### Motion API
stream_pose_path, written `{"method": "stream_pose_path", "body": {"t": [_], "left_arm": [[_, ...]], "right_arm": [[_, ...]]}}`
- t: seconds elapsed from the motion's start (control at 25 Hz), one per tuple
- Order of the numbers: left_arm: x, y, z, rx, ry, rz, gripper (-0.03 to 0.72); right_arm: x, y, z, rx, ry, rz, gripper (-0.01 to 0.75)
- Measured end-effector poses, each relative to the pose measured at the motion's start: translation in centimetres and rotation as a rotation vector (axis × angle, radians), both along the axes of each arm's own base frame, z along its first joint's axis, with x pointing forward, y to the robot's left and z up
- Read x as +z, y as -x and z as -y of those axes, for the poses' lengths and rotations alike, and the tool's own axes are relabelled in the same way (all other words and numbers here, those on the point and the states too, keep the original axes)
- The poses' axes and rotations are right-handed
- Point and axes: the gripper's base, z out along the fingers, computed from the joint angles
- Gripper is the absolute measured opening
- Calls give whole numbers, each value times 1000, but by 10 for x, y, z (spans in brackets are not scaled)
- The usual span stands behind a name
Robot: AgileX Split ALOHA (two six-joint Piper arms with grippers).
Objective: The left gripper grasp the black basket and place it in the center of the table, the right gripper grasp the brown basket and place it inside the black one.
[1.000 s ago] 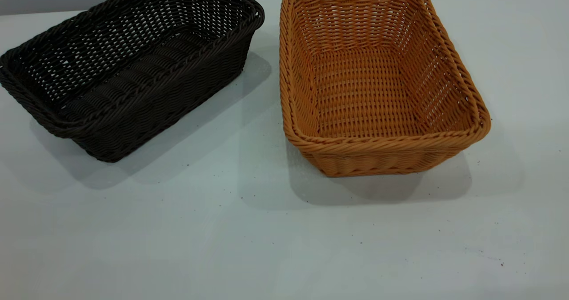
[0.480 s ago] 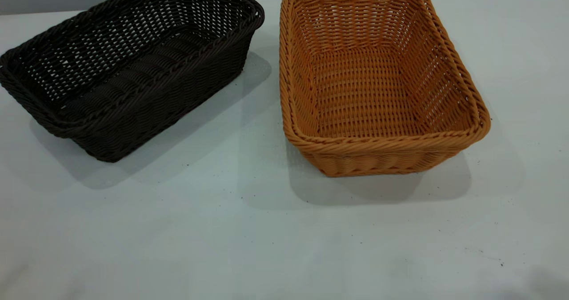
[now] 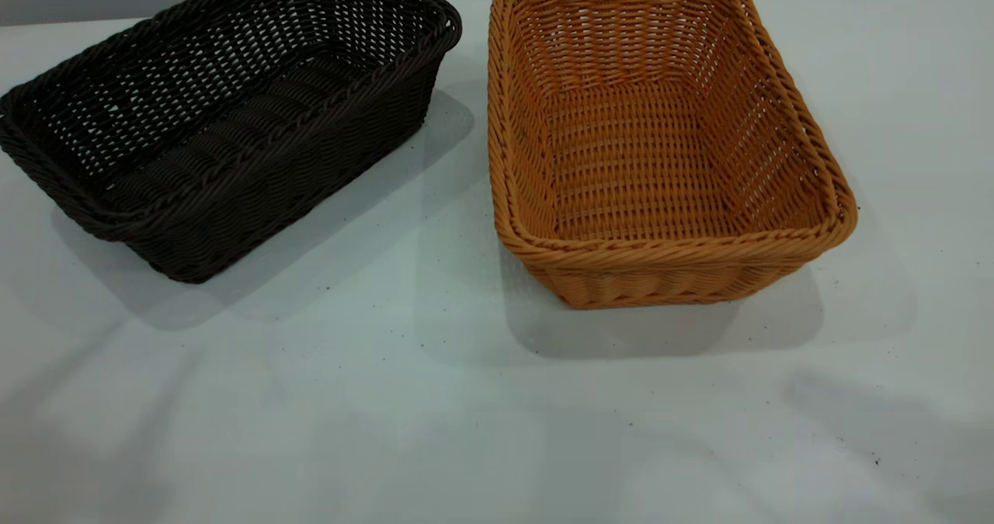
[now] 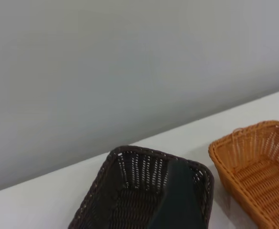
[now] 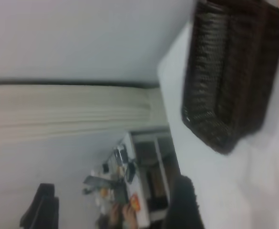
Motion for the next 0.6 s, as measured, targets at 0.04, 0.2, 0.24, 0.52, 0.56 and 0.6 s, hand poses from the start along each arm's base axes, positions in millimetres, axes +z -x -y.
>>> {"method": "stream_pose_path", "body": {"t": [0.04,0.2,0.24,0.52,0.56,0.6], "left_arm": [[-1,-4,0,-4,-2,-3,498],[-4,-10,1,-14,-12,0,498],[-4,-11,1,-14,-13,2,498],[-3,-12,0,-6,-34,19,498],[-3,-12,0,-6,-34,19,498],[-3,-12,0,-6,-35,19,498]], "right_arm": [[-4,-4,-1,8,-7,-35,490],[-25,-20,-12,17,-47,-210,490],[-31,-24,-17,9,-53,-254,490],[-74,-39,-54,-86,-54,-529,490],[-80,-41,-59,-113,-58,-565,490],[-84,-41,-64,-130,-57,-594,490]]}}
